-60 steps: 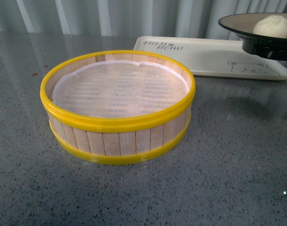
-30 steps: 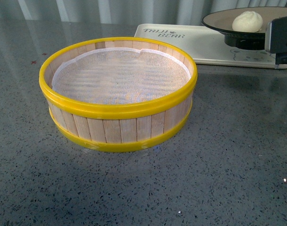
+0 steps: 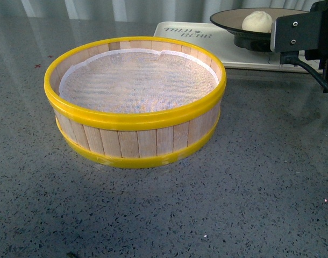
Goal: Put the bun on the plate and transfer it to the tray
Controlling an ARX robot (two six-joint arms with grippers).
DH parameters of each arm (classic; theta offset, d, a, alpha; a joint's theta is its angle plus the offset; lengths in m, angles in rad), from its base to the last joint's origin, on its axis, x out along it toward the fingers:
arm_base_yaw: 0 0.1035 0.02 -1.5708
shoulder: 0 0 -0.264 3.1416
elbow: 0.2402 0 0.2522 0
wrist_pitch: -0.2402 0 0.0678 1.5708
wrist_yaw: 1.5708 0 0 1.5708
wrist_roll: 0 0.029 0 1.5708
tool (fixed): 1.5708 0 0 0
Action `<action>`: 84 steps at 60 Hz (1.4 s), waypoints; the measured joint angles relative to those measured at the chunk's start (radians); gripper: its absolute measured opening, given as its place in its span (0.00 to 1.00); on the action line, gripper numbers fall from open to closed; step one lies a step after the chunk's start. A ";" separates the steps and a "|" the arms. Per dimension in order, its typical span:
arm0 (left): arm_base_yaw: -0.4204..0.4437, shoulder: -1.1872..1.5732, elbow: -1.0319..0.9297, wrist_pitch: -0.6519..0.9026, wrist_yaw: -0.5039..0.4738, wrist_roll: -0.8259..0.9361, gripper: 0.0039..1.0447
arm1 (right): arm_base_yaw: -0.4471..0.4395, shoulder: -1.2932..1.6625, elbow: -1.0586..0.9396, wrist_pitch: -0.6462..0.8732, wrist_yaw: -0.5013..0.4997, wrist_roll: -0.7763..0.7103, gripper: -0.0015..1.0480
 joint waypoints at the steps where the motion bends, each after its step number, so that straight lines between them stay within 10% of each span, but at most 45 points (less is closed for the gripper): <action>1: 0.000 0.000 0.000 0.000 0.000 0.000 0.94 | 0.000 0.003 0.002 0.000 0.001 0.006 0.02; 29: 0.000 0.000 0.000 0.000 0.000 0.000 0.94 | -0.039 0.034 0.013 -0.009 -0.020 0.053 0.05; 58: 0.000 0.000 0.000 0.000 0.000 0.000 0.94 | -0.027 -0.342 -0.203 -0.029 -0.016 0.591 0.93; 77: 0.000 -0.001 0.000 0.000 0.000 0.000 0.94 | -0.078 -0.677 -0.290 -0.202 0.228 1.352 0.92; 84: 0.000 0.000 0.000 0.000 0.000 0.000 0.94 | -0.072 -0.692 -0.426 0.026 0.234 1.547 0.73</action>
